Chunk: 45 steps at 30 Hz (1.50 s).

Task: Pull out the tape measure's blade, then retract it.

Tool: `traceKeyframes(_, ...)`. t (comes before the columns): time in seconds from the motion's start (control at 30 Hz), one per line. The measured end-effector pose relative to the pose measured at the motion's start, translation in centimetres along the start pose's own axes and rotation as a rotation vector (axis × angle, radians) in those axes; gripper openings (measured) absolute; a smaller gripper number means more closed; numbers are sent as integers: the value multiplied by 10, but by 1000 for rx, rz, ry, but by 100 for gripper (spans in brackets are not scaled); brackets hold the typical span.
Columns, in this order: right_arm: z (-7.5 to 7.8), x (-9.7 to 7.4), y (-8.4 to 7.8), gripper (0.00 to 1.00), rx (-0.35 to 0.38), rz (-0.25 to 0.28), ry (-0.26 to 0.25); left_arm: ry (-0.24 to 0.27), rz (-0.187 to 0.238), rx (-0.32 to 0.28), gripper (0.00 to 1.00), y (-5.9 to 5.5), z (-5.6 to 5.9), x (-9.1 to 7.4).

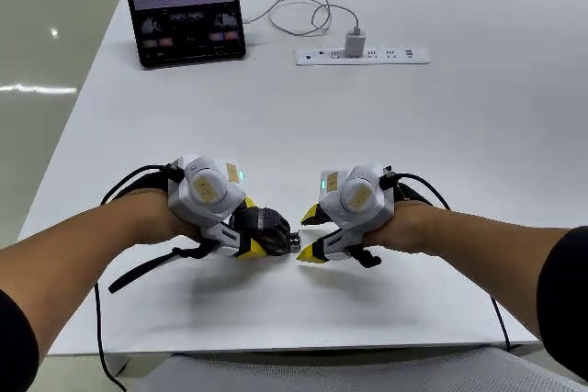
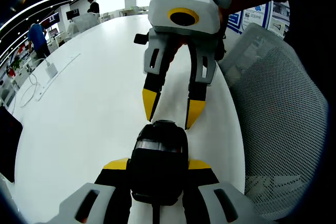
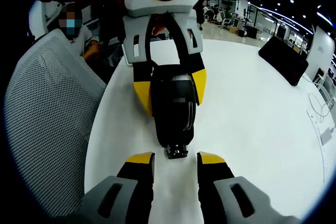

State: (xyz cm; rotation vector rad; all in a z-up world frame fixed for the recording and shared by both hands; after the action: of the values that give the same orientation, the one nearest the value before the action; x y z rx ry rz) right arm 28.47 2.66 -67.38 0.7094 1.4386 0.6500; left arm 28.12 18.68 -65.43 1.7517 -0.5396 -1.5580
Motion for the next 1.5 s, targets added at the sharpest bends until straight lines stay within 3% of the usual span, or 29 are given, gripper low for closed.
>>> traceKeyframes(0.13,5,4,1,25,-35,-30,17,3,1,7,33,0,1,0)
traceKeyframes(0.3,9,8,8,20,-68,-28,32,11,-3,12,33,0,2,0)
traceKeyframes(0.63,6,15,5,12,-92,-71,91,17,6,4,34,-1,2,0)
traceKeyframes(0.93,5,16,5,11,-78,-79,72,23,16,-3,34,-2,3,-1)
traceKeyframes(1.5,7,11,2,9,-74,-96,83,14,-7,5,34,0,2,0)
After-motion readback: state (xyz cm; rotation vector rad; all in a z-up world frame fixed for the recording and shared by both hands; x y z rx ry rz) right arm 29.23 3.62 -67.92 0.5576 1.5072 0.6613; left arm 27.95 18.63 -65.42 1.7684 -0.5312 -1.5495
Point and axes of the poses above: the centre of the closed fingertips' face, and the gripper's own axes: x roughly forward along the fingers, z roughly to its right, y roughly out of its top, the point moved 10 cm from there along -x, roughly backward along the fingers, and after that the axes turned 10 degrees about z, right-handed, at the moved point
